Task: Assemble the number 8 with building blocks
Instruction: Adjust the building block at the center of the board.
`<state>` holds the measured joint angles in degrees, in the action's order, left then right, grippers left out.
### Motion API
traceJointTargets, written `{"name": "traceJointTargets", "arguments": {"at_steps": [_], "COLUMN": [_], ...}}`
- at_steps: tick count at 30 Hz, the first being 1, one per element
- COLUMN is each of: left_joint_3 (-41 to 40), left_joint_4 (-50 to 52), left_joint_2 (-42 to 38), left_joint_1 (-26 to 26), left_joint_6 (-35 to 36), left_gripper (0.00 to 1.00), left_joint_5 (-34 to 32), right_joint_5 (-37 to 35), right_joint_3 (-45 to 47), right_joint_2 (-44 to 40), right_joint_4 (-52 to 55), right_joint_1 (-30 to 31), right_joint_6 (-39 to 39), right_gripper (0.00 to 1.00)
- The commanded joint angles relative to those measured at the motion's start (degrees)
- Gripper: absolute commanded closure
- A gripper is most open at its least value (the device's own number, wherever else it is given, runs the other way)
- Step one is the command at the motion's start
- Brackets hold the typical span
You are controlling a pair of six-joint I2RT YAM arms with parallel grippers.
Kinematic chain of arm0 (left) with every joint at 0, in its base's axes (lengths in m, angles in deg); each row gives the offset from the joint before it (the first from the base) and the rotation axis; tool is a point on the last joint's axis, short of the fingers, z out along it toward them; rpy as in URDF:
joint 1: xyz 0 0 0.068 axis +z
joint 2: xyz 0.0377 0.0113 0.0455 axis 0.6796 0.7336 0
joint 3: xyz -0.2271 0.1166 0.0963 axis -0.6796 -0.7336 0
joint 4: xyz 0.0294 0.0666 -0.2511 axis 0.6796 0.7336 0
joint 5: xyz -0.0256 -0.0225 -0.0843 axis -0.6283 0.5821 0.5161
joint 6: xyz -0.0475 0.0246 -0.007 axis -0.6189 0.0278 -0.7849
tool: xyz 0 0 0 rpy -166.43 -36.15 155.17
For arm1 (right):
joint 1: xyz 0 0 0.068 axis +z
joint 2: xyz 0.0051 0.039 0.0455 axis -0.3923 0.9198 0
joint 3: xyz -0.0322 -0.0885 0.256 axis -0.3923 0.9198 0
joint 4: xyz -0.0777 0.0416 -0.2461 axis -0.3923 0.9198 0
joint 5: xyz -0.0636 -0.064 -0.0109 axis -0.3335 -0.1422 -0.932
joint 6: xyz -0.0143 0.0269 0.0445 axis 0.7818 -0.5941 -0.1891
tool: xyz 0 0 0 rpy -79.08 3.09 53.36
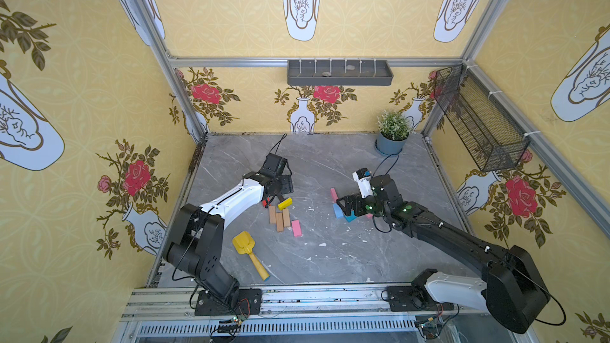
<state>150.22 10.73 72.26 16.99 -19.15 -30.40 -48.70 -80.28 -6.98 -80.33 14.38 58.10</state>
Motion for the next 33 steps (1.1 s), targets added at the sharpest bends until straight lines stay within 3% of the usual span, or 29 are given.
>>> {"name": "traceJointTargets", "arguments": {"at_steps": [1,24,33], "left_joint_3": [0.79,1.21,1.54], "left_joint_4": [-2.26,-1.73,-2.87], "left_joint_2": [1.96,10.2,10.68], "left_joint_1": [0.34,0.34,0.34], "left_joint_6": [-1.2,-2.44,-0.95], "left_gripper": [0.29,0.5,0.86], "left_joint_5": [1.22,0.22,1.62], "right_joint_5": [-0.64,0.24,0.93], "right_joint_3": [0.97,1.46,1.95], "right_joint_2": [-0.96,1.49,2.15], "right_joint_4": [-0.01,0.21,-0.23], "right_joint_1": [-0.17,-0.66,-0.77], "right_joint_6": [-1.34,-1.86,-2.25], "right_gripper": [0.02,0.02,0.03]}}
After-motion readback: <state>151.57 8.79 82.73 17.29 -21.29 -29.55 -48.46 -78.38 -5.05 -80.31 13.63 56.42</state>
